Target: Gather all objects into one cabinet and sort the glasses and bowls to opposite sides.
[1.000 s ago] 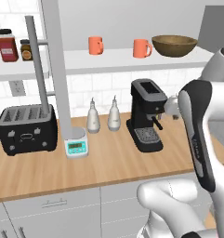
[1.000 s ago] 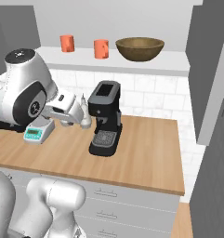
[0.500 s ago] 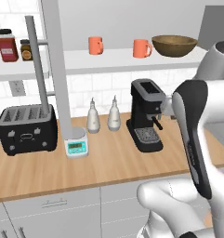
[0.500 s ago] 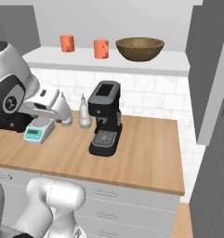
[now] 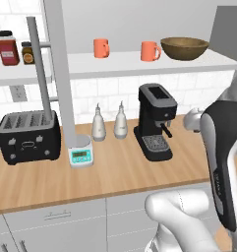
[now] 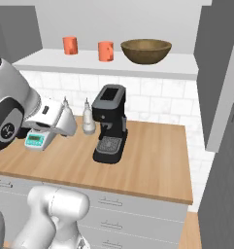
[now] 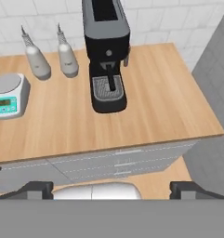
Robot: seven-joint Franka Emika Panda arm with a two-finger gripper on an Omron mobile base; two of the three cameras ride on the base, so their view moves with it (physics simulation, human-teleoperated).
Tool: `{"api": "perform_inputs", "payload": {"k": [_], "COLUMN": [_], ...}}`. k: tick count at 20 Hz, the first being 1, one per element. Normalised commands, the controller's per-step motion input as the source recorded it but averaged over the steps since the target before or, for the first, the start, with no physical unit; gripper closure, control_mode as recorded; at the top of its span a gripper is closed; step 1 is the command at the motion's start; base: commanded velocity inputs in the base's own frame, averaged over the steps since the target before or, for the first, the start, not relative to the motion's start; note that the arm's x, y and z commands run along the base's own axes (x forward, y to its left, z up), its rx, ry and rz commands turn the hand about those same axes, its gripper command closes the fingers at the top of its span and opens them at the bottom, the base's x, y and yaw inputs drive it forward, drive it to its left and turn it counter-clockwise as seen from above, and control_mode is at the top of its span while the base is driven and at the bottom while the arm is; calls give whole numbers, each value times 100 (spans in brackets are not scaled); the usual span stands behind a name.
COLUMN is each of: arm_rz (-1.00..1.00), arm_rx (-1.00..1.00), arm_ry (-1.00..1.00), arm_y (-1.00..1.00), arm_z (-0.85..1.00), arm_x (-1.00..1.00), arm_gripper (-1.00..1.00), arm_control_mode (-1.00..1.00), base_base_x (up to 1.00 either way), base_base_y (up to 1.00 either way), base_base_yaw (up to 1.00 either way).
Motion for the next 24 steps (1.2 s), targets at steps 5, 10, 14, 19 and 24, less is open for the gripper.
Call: {"api": "perform_inputs", "payload": {"k": [5,10,14,19,24], "arm_rz": [0,0,0,0,0], "arm_rx": [0,0,0,0,0], "arm_ry": [0,0,0,0,0], "arm_y": [4,0,0,0,0], "arm_z": [0,0,0,0,0], "arm_x": [0,0,0,0,0], "arm_gripper": [-100,-100,-100,-100,-100], "arm_control_mode": [100,100,100,100,100], "base_base_x": [-51,-97,-35,-13,0], "base_base_y": [26,59,63,45,52], "base_base_yaw": [2,38,76,85,75]}}
